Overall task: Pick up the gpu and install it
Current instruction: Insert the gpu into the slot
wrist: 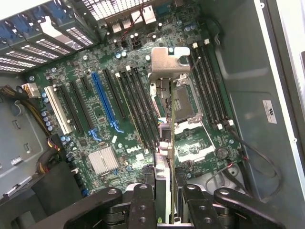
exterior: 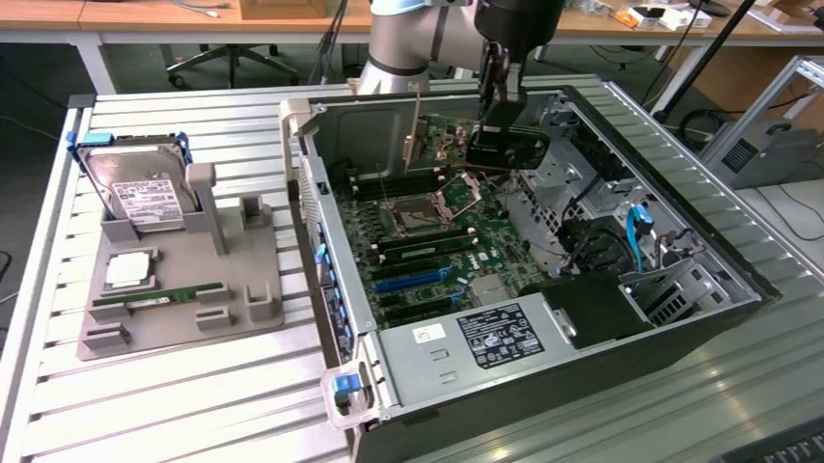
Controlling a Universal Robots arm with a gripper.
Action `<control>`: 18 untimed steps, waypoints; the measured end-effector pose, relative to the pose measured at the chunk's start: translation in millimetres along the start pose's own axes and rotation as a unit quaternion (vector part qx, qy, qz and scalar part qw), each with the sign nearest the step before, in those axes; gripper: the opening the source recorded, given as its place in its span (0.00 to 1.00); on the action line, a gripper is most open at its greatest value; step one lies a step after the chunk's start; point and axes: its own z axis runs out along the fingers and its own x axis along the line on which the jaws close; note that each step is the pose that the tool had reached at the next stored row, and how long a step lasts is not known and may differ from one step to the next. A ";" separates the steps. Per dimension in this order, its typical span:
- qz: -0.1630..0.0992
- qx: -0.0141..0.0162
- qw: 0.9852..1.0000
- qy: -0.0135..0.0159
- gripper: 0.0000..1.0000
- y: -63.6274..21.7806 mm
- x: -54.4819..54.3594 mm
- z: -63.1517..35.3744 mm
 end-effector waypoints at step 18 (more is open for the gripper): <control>-0.018 0.000 1.000 -0.001 0.27 0.0 0.0 0.0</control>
